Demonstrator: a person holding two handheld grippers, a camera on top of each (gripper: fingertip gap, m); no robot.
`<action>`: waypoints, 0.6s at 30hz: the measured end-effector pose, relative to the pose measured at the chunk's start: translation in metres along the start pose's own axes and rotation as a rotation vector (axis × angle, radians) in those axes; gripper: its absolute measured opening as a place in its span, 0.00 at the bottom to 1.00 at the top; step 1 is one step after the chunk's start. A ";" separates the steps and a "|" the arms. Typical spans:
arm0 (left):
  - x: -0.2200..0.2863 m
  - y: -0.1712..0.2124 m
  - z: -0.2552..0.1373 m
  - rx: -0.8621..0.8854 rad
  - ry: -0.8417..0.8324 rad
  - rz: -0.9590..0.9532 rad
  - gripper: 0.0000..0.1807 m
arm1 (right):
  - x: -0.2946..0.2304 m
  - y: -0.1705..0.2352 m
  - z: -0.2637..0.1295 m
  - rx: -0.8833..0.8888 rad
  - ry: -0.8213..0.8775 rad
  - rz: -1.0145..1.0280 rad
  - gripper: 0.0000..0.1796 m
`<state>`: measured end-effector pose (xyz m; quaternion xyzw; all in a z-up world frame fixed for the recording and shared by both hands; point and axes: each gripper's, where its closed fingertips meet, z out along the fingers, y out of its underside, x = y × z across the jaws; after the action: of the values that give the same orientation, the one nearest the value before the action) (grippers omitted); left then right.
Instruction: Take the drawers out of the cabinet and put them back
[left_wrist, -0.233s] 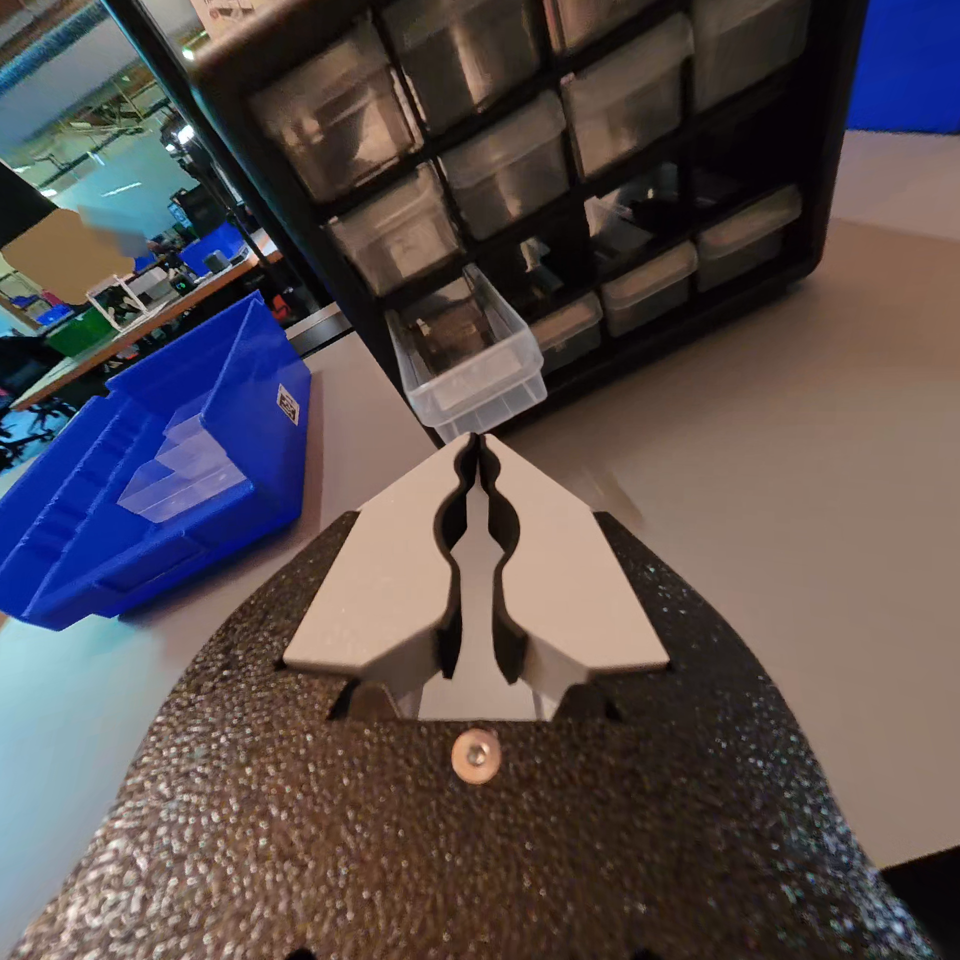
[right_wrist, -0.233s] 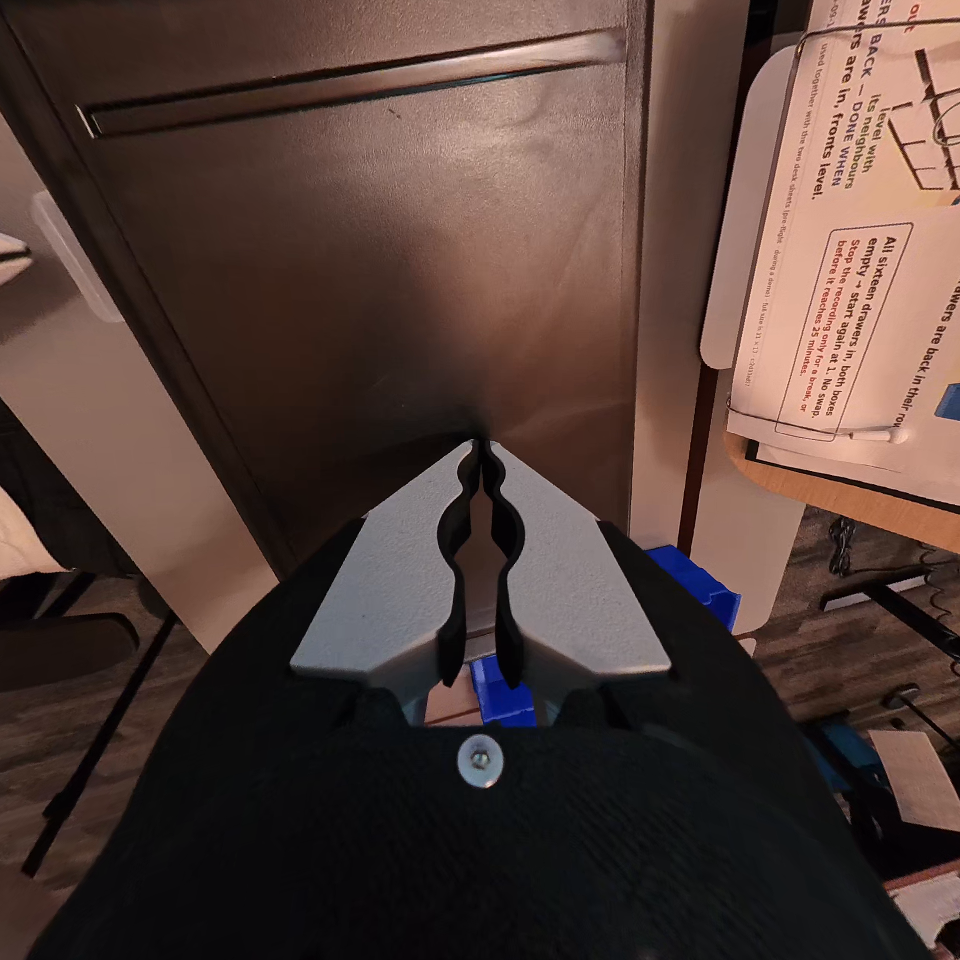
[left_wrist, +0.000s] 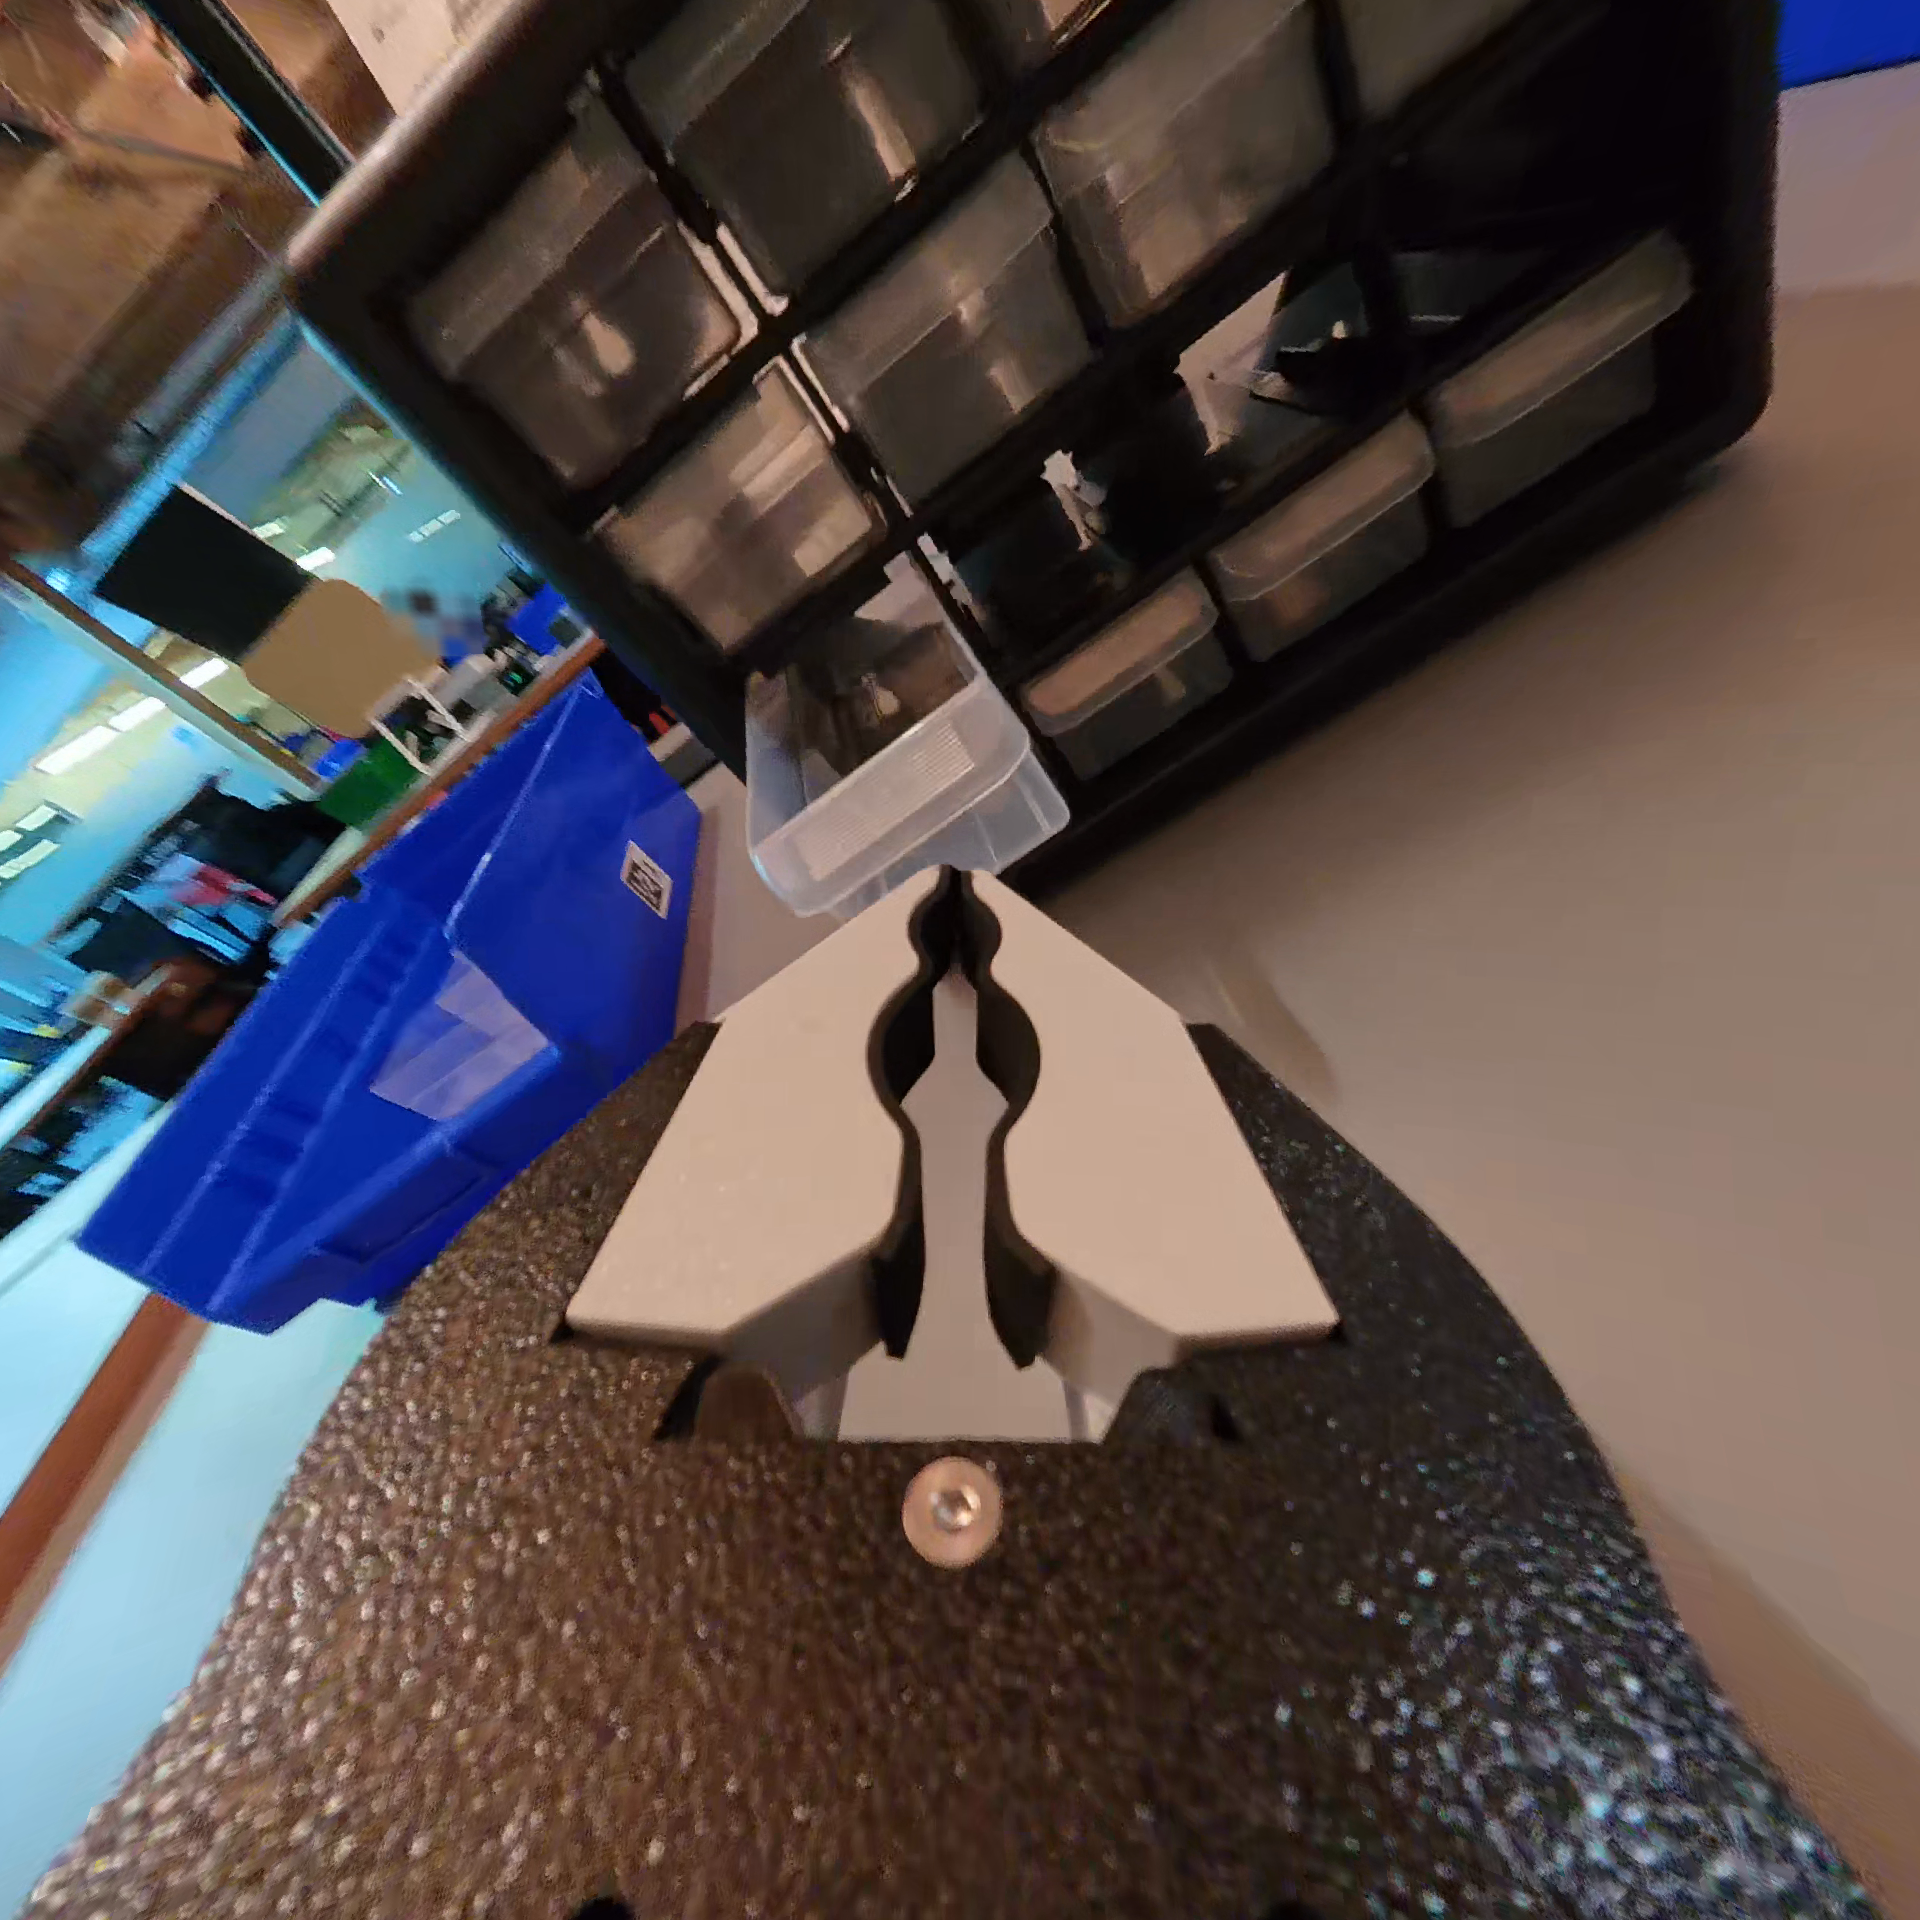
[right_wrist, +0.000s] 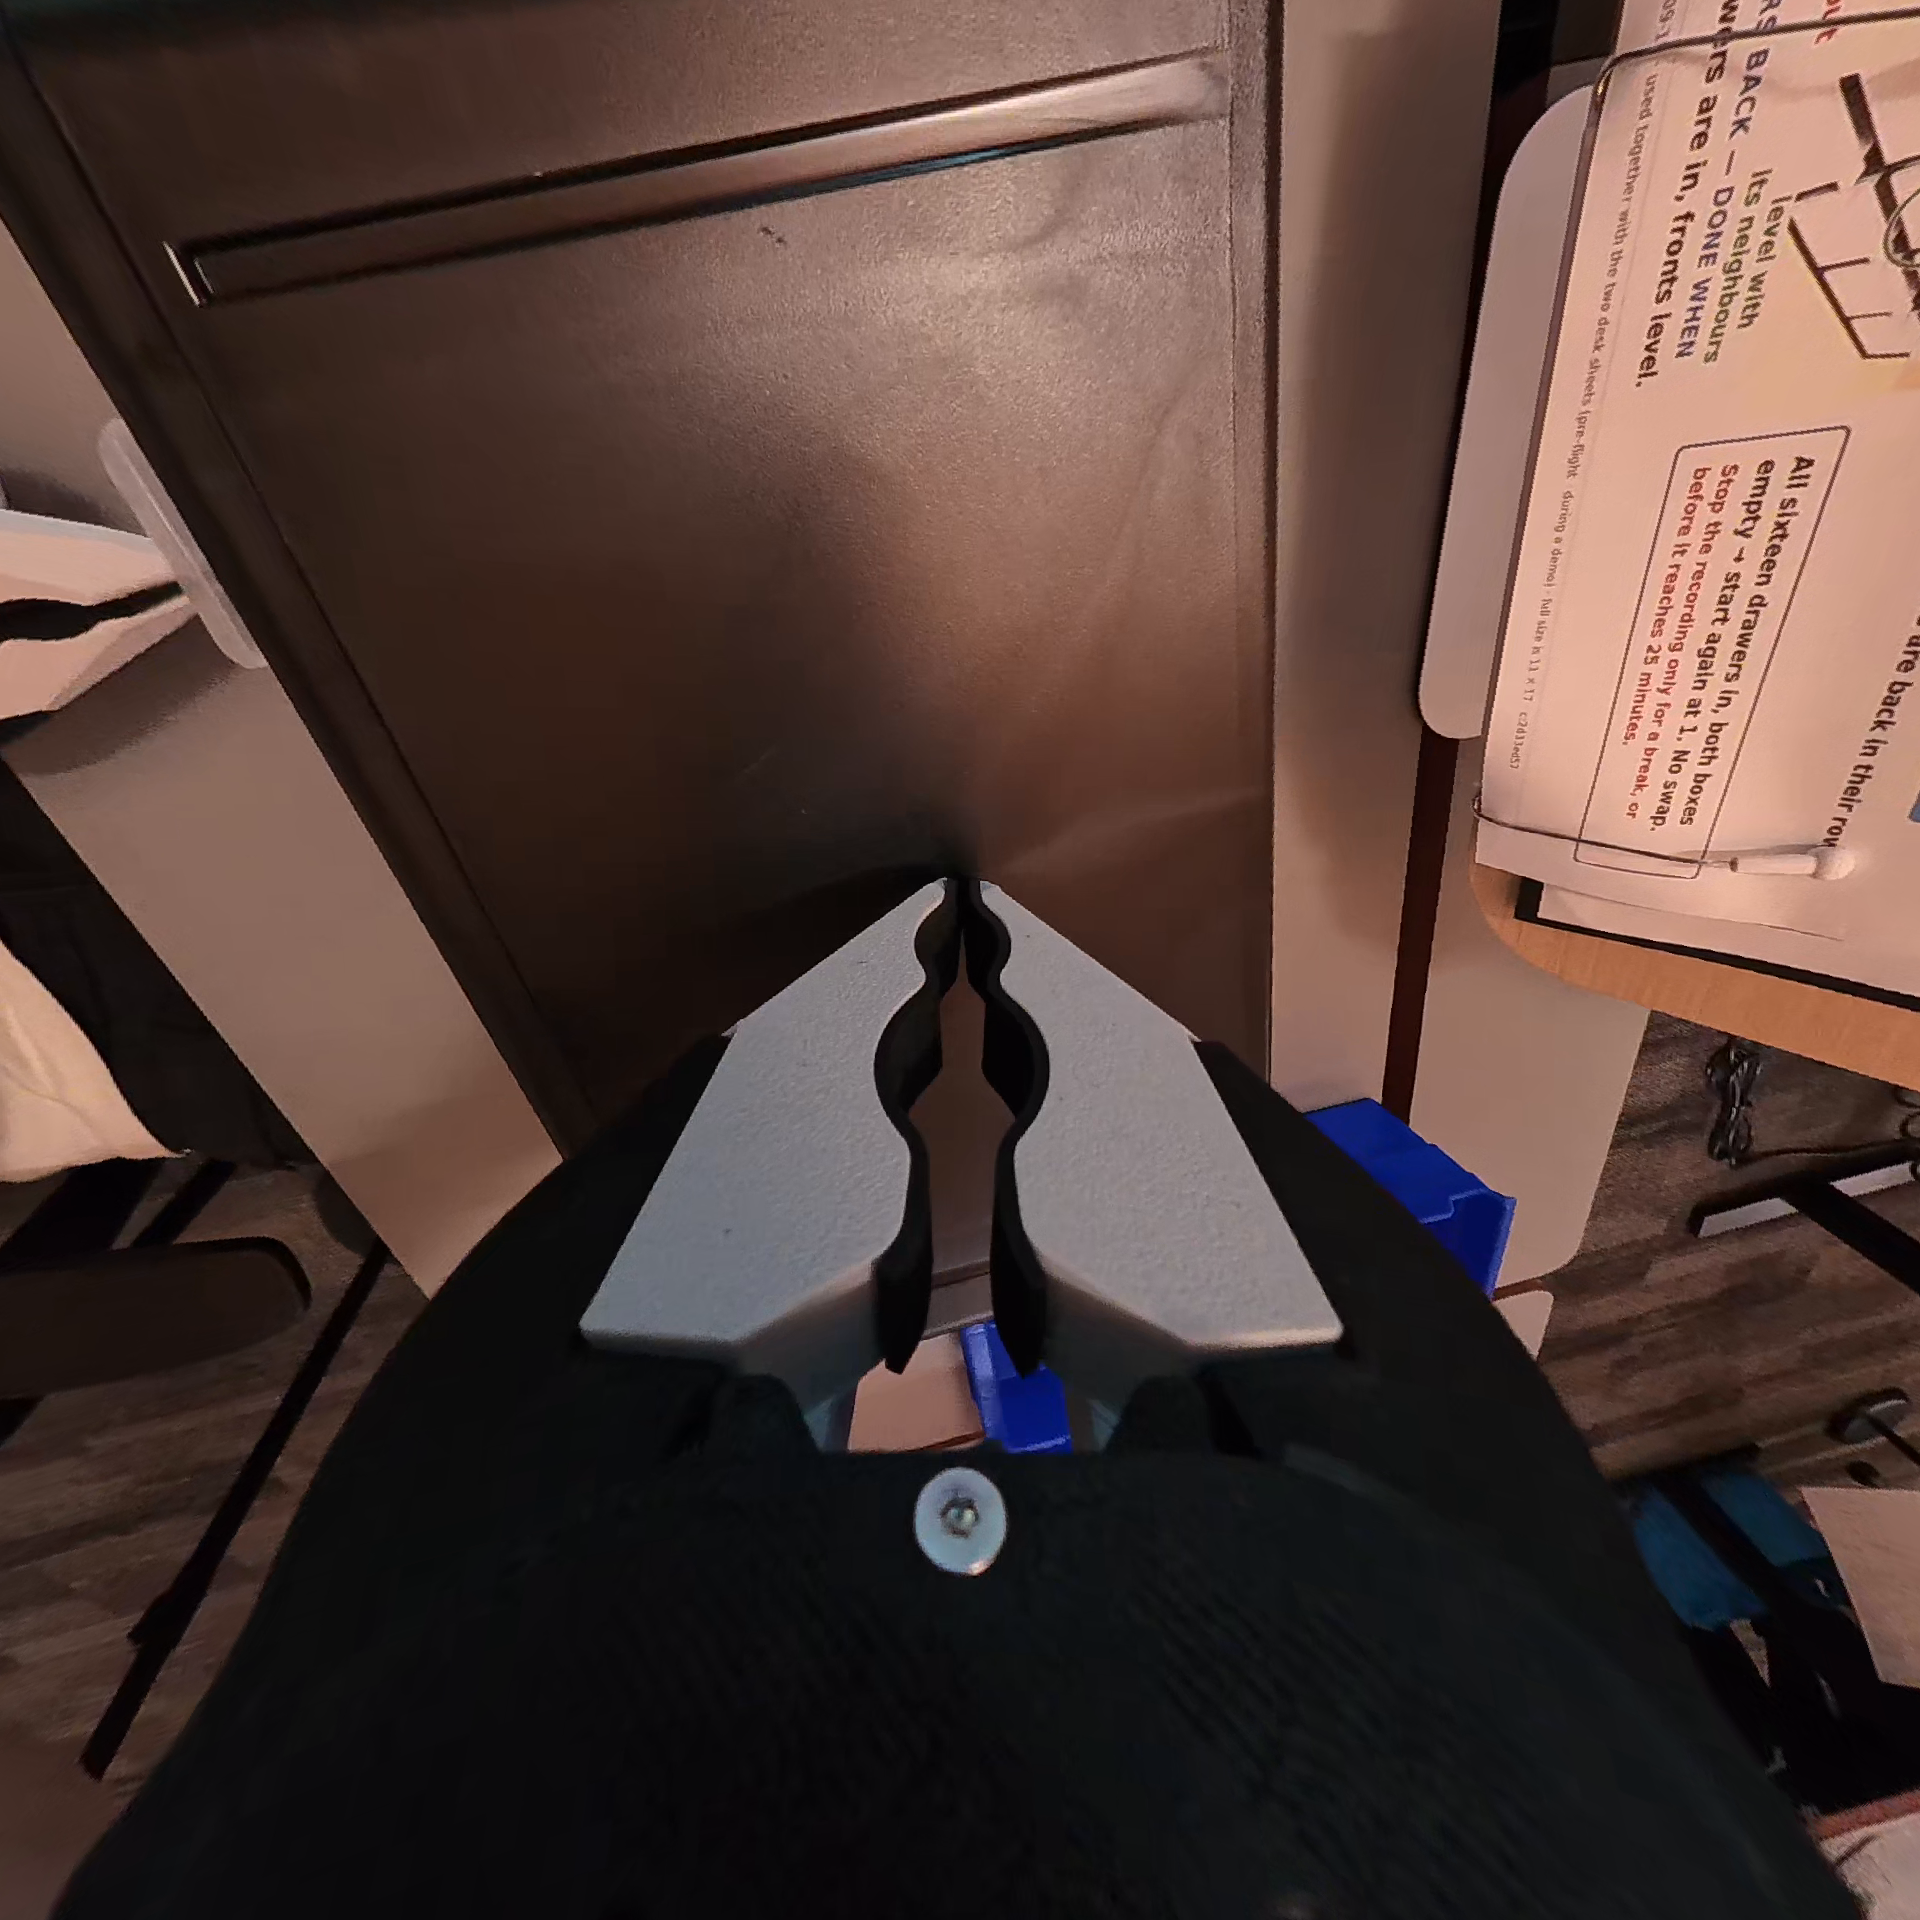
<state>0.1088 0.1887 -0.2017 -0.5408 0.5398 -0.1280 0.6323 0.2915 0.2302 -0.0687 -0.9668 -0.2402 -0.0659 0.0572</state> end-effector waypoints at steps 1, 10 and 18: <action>0.000 -0.002 0.003 0.006 -0.013 0.022 0.00 | 0.000 0.000 0.000 -0.003 0.005 -0.004 0.00; -0.004 -0.007 0.032 0.001 -0.080 0.116 0.00 | 0.000 0.000 0.000 -0.028 0.014 -0.020 0.00; -0.008 -0.006 0.069 -0.031 -0.065 0.129 0.00 | 0.000 0.000 0.000 -0.029 0.001 -0.015 0.00</action>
<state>0.1653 0.2302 -0.2038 -0.5186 0.5545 -0.0611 0.6480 0.2915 0.2299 -0.0689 -0.9656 -0.2467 -0.0702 0.0426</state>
